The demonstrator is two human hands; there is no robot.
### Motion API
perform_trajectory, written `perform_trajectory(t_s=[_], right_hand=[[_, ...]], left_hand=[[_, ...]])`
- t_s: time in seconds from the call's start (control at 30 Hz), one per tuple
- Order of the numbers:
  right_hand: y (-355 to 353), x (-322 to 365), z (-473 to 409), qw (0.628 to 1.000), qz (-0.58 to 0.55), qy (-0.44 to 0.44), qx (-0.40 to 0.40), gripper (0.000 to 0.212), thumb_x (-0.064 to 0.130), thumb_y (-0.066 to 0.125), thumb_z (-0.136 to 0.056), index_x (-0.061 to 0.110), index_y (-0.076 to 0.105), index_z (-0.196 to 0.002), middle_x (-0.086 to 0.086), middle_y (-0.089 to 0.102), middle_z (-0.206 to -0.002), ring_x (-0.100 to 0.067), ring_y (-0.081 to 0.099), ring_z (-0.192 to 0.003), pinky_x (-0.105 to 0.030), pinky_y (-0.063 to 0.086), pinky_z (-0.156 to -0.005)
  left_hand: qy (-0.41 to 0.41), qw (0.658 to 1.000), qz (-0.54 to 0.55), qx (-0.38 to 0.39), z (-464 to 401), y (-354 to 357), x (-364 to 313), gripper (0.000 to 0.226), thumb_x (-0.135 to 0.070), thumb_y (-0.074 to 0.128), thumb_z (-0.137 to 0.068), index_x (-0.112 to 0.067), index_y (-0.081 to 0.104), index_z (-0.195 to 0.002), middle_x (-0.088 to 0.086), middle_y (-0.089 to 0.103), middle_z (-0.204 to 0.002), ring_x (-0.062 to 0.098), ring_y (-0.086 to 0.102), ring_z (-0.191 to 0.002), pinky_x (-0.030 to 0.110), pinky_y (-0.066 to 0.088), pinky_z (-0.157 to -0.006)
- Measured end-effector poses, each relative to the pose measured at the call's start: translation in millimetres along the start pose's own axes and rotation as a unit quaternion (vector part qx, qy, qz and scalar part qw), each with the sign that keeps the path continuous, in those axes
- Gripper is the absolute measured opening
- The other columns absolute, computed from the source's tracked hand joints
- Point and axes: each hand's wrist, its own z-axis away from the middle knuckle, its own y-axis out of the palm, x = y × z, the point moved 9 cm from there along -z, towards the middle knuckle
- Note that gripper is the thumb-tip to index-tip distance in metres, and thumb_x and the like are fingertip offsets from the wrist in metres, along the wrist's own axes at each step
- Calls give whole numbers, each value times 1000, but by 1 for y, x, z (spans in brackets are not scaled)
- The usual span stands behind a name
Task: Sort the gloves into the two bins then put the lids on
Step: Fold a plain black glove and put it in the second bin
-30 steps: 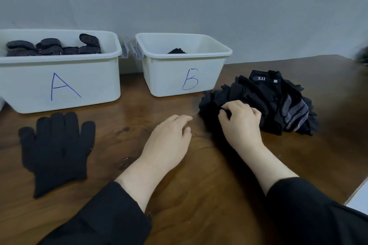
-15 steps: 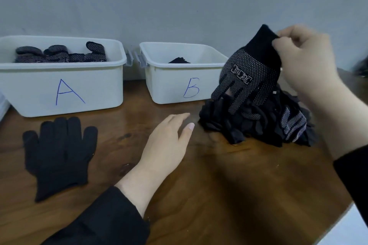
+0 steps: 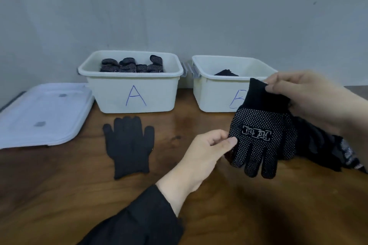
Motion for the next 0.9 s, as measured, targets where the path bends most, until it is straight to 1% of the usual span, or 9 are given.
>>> perform_trajectory(t_s=[0.07, 0.13, 0.23, 0.33, 0.47, 0.57, 0.63, 0.77, 0.9], right_hand=[[12, 1, -5, 999, 53, -5, -8, 23, 19, 59, -98, 21, 70, -77, 4, 57, -67, -10, 48, -56, -21, 36, -48], [23, 7, -13, 995, 90, -24, -27, 19, 23, 61, -97, 24, 70, -80, 4, 57, -65, -13, 48, -58, -27, 39, -57], [37, 26, -22, 989, 85, -94, -78, 17, 27, 59, -98, 29, 70, -85, -3, 68, -75, -16, 55, -64, -34, 43, -66], [53, 54, -7, 964, 95, -198, -150, 19, 20, 56, -101, 31, 65, -89, 17, 67, -73, 2, 57, -70, -17, 44, -67], [116, 26, 20, 948, 196, -235, -91, 15, 19, 59, -99, 31, 66, -104, 22, 64, -89, 13, 56, -89, -1, 36, -80], [179, -35, 40, 916, 323, -224, 84, 21, 36, 60, -98, 30, 69, -116, 19, 63, -122, 2, 54, -117, -17, 30, -113], [192, -56, 53, 913, 331, -215, 105, 35, 49, 50, -98, 31, 70, -121, 19, 59, -134, 6, 46, -128, -24, 21, -123], [184, -47, 56, 931, 287, -220, 59, 41, 49, 45, -98, 29, 70, -124, 21, 60, -130, 10, 45, -123, -10, 24, -115], [194, -61, 53, 922, 315, -201, 103, 38, 45, 49, -101, 32, 64, -133, 27, 52, -135, 9, 41, -127, 4, 20, -100]], left_hand=[[5, 999, -13, -30, 10, -16, 0, 17, -22, 59, -100, -18, 72, -89, -2, 71, -85, 9, 62, -81, 30, 48, -84], [47, 987, -130, -87, 21, -41, -9, 12, -23, 59, -99, -22, 72, -99, -7, 71, -90, 5, 62, -86, 25, 48, -85], [137, 918, -311, -203, 50, -82, -39, 16, -25, 62, -97, -27, 70, -110, -15, 64, -96, 4, 60, -95, 11, 45, -80], [183, 859, -414, -240, 74, -117, -58, 12, -24, 63, -95, -23, 70, -104, -17, 60, -93, 6, 58, -93, 13, 44, -80], [149, 818, -503, -234, 90, -165, -56, 12, -33, 58, -95, -27, 68, -95, -19, 61, -91, 6, 58, -92, 32, 48, -84], [104, 809, -548, -187, 95, -182, -49, 12, -42, 59, -93, -33, 67, -91, -21, 60, -89, 5, 56, -90, 34, 48, -83], [77, 804, -572, -139, 93, -185, -41, 21, -55, 55, -89, -37, 66, -91, -22, 59, -91, 3, 54, -90, 31, 45, -85], [18, 802, -596, -42, 87, -178, -23, 42, -74, 52, -79, -43, 65, -104, -27, 53, -104, -2, 46, -102, 22, 34, -94], [-27, 796, -605, -9, 86, -178, -13, 29, -59, 63, -86, -47, 61, -112, -28, 47, -111, -1, 39, -107, 22, 30, -99]])
